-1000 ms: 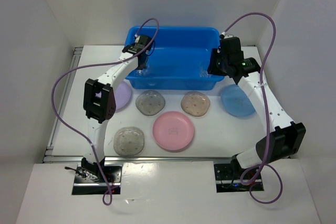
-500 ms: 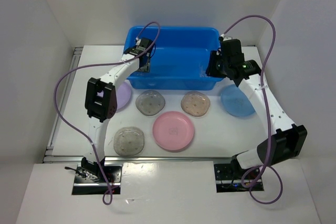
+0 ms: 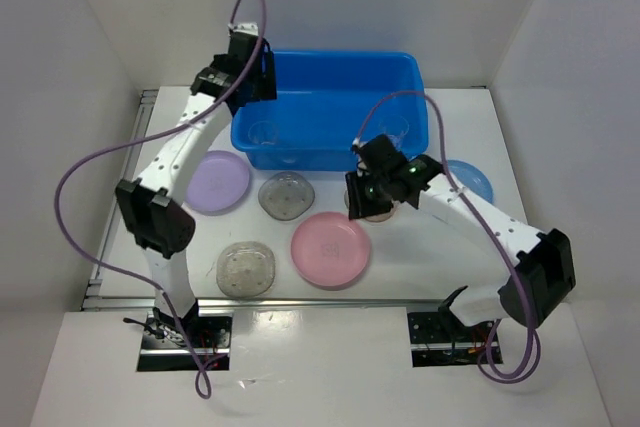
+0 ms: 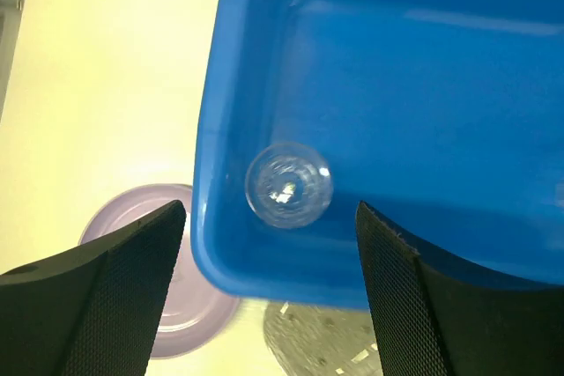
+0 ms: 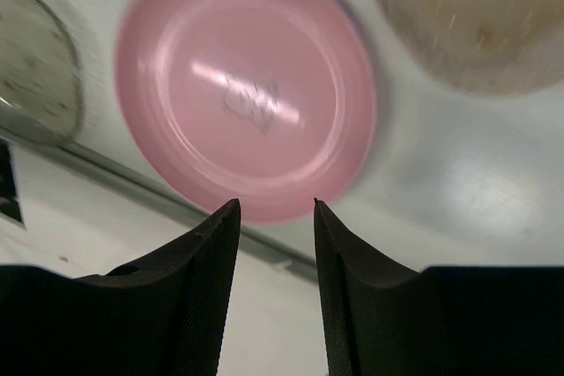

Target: Place the mixed dishes into the plastic bin

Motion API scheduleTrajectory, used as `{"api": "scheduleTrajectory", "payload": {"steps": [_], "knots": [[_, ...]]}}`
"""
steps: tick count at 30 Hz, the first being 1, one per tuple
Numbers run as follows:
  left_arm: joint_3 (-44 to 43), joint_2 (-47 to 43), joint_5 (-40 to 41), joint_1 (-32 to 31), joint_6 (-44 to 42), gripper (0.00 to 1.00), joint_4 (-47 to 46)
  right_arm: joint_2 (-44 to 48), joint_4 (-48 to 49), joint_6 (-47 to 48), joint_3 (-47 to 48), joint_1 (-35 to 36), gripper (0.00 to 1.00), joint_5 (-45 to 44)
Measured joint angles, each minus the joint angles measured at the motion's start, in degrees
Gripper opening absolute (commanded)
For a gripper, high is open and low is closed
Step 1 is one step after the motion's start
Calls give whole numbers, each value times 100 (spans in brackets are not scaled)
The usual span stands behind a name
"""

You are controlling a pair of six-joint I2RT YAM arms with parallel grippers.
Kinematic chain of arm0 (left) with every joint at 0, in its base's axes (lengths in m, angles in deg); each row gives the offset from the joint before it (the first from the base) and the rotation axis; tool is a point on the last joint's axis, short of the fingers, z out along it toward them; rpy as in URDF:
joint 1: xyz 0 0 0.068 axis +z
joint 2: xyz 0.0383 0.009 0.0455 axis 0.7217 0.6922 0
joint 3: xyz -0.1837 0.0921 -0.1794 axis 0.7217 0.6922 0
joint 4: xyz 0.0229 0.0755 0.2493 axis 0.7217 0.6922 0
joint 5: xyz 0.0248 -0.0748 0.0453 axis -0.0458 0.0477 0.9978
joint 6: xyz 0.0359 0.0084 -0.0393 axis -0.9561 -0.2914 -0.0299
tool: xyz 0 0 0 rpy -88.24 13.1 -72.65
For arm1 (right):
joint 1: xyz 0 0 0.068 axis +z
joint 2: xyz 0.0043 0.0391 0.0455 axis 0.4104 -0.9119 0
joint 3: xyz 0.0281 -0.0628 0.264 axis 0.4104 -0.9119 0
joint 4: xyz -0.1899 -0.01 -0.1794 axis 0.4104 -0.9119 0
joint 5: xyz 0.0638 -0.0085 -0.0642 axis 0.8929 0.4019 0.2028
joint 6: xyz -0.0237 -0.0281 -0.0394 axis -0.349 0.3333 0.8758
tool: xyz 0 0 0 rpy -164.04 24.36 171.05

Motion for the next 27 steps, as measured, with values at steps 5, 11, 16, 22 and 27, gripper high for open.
{"api": "scheduleTrajectory", "payload": {"steps": [5, 11, 16, 22, 27], "knots": [[175, -1137, -531, 0, 22, 87, -136, -195, -212, -719, -1062, 382, 46, 142], [1200, -1871, -1228, 0, 66, 87, -284, -105, -160, -1631, -1880, 555, 46, 350], [1788, -1552, -1596, 0, 153, 87, -236, -44, 37, -2173, -2280, 573, 45, 544], [1818, -1303, -1814, 0, 175, 87, -232, -50, 522, -2586, -2306, 577, 43, 527], [1818, -1305, -1910, 0, 175, 87, -286, -50, 708, -2955, -2306, 577, 40, 365]]}}
